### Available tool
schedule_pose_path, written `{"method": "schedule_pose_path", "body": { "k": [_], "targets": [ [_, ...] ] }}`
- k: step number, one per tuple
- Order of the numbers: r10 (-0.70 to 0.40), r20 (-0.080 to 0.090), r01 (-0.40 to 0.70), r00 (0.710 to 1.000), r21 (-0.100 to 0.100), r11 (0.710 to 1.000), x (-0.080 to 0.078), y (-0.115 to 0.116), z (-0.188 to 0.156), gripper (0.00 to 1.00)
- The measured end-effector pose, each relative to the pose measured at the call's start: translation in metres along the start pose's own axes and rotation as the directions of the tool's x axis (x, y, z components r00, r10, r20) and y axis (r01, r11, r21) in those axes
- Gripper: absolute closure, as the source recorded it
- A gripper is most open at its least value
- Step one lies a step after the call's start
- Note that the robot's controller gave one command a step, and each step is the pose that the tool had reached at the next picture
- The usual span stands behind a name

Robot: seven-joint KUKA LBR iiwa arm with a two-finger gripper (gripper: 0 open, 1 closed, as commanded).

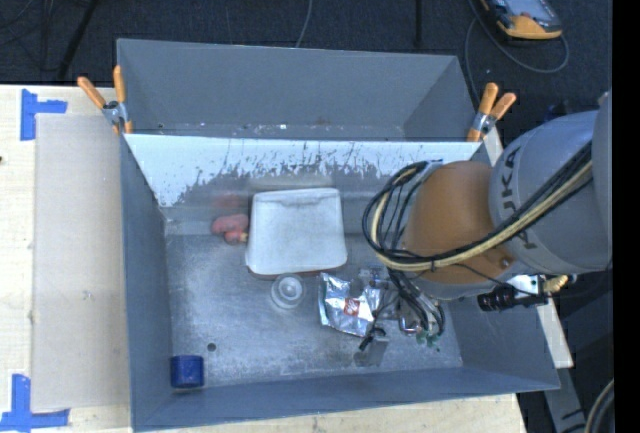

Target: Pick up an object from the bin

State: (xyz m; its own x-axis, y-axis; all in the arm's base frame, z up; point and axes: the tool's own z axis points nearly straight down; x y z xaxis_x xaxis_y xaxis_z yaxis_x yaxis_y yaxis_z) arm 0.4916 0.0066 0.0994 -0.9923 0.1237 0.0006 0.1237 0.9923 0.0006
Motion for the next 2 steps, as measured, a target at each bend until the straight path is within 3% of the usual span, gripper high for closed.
{"method": "schedule_pose_path", "body": {
  "k": [1,2],
  "targets": [
    [0.032,-0.002,-0.032,0.999,0.001,0.999,-0.0014,-0.0059,0.0312,0.00],
    [0.027,0.000,-0.027,1.000,0.001,1.000,-0.0015,-0.0054,0.0314,0.00]
  ]
}}
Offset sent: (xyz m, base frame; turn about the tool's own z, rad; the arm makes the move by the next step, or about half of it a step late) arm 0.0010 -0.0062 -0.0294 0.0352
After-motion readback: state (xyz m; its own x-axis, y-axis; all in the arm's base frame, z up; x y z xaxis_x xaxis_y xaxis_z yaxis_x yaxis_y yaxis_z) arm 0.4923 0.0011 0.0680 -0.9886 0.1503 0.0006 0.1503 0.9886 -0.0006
